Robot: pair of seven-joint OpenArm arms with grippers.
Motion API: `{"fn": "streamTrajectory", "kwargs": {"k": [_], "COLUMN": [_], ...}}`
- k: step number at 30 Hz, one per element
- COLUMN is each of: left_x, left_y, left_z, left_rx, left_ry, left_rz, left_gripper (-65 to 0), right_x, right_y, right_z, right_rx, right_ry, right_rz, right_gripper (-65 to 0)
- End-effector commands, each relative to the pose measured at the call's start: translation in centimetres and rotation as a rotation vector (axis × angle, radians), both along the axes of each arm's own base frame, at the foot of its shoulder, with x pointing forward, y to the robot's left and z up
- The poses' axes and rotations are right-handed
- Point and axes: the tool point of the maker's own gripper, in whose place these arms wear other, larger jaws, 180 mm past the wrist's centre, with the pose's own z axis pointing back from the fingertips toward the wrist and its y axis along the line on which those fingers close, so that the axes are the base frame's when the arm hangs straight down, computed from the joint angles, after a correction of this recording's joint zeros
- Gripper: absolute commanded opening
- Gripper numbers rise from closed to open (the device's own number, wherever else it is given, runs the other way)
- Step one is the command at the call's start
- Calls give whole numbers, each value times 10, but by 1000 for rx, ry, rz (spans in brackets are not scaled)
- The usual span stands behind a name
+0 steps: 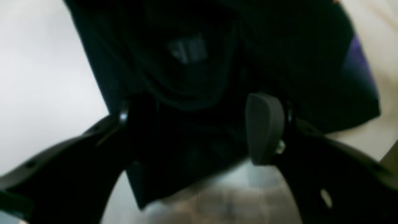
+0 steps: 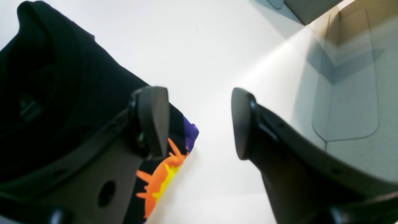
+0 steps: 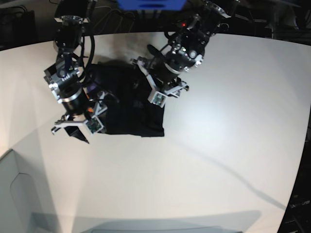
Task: Fold the T-shirt properly
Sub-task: 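Move both grippers over the folded black bundle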
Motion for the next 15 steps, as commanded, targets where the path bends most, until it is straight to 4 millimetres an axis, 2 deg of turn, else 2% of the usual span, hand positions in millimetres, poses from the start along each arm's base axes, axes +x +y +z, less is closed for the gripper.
{"fn": "streamTrajectory", "kwargs": {"k": [1,5,13,15], "left_x": [8,8,11,12], "left_y": [-3,-3,-1,-1], "left_z": [9,10,-1,0], "left_rx": [-18,-18,3,1], "left_ry": [-36,-38,-17,-19], "left_rz": [4,1,1,1], "left_gripper": [-256,-362,-424,-471], "right_x": [5,5,5,5], "right_y": [2,2,2,2], "right_z": [13,12,12,11], "right_rx": [15,16,16,15], "right_ry": [-47,-44,-44,-42], "right_rz": [12,12,12,12], "right_gripper": [-322,-322,-322,-322]}}
